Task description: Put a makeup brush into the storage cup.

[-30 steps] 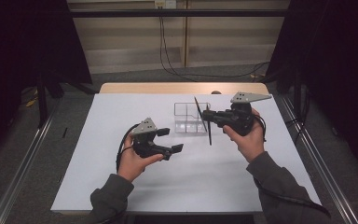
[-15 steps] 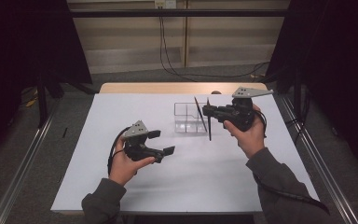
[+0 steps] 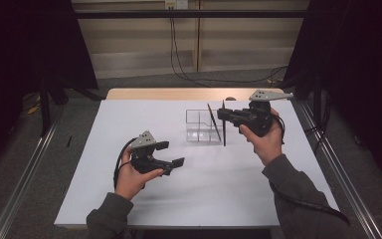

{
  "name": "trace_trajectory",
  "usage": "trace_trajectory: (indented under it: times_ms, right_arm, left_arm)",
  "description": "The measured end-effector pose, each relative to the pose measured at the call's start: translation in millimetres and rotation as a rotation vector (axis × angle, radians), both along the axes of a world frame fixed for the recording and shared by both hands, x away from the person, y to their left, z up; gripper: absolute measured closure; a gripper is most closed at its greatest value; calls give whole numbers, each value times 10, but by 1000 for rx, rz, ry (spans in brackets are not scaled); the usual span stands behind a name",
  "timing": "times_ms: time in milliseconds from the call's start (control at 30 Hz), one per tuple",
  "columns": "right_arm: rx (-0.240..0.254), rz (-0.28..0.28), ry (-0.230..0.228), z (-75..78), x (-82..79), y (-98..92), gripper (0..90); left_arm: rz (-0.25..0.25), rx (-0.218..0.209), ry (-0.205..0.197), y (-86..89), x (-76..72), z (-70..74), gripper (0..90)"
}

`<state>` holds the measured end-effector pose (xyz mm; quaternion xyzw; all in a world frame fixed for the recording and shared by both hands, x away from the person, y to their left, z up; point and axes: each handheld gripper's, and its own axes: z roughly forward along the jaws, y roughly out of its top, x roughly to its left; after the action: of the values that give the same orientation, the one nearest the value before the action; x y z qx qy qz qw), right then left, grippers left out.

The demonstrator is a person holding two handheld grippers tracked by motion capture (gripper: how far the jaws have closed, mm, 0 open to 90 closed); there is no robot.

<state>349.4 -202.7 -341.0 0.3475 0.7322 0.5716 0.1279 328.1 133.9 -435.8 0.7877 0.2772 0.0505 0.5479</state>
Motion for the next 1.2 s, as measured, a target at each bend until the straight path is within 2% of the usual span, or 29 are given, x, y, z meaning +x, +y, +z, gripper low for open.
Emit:
trace_trajectory:
  times_ms: [267, 400, 533, 1200]
  right_arm:
    - [13, -14, -3, 17, 31, -51, 847]
    - [17, -17, -5, 18, 42, -76, 847]
    - [16, -23, -5, 16, 41, -97, 847]
    - [28, -43, -17, 57, 122, -141, 847]
  left_arm:
    - [5, 11, -5, -3, -7, -11, 98]
    - [3, 0, -5, 17, -11, -10, 98]
    - [4, 14, -3, 30, -24, -12, 98]
    - [20, 19, -1, 241, -72, -14, 98]
